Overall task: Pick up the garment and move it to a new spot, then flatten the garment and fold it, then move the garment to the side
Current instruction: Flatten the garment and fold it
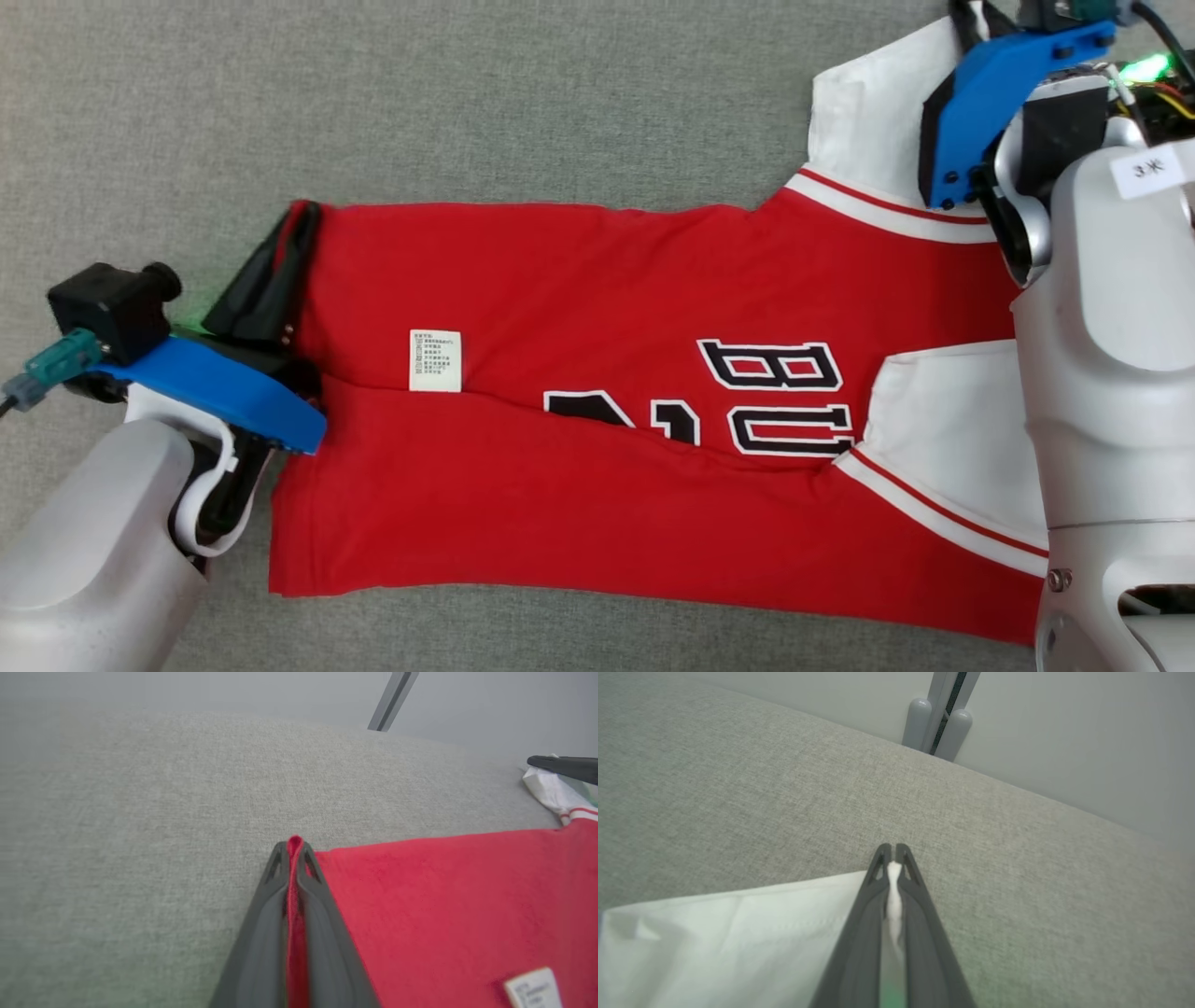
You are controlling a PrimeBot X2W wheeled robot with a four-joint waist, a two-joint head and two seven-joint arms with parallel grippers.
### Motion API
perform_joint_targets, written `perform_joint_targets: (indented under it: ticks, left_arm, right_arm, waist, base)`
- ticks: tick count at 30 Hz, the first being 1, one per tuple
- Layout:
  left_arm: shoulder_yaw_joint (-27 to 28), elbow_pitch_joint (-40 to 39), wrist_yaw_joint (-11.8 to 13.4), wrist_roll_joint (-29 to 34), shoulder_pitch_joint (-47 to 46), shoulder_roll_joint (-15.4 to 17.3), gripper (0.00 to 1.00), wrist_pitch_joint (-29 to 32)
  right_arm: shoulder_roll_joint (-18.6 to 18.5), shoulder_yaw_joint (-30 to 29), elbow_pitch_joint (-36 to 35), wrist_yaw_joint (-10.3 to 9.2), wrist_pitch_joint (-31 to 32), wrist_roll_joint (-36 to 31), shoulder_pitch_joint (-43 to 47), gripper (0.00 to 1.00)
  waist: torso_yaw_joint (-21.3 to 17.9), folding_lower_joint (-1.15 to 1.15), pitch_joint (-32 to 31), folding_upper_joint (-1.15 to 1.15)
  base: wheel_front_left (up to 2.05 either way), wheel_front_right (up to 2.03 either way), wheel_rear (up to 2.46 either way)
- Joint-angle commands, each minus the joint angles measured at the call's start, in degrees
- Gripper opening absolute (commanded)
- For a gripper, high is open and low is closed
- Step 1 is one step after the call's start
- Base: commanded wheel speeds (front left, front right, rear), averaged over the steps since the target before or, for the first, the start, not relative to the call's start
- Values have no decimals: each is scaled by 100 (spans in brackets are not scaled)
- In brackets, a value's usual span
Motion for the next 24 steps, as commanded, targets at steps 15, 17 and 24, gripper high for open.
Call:
perform_joint_targets:
  ticks: [15, 17, 24]
  left_arm:
    - [1545, -159, 14, 851, 803, -222, 0, 7]
    - [1669, -93, 14, 939, 981, -244, 0, 7]
    - [2085, 143, 14, 1266, 1761, -358, 0, 8]
  right_arm:
    - [-35, -147, 268, -2, -2157, 1124, 546, 0]
    - [-35, 11, 454, -2, -2474, 1558, 746, 0]
    - [-36, 1070, 652, -1, -3045, 2705, 1847, 0]
  waist:
    - [-609, -2, -779, -1]
    - [-733, -2, -951, -1]
    - [-1230, -2, -1528, -1]
  base:
    - [0, 0, 0]
    - [0, 0, 0]
    - [0, 0, 0]
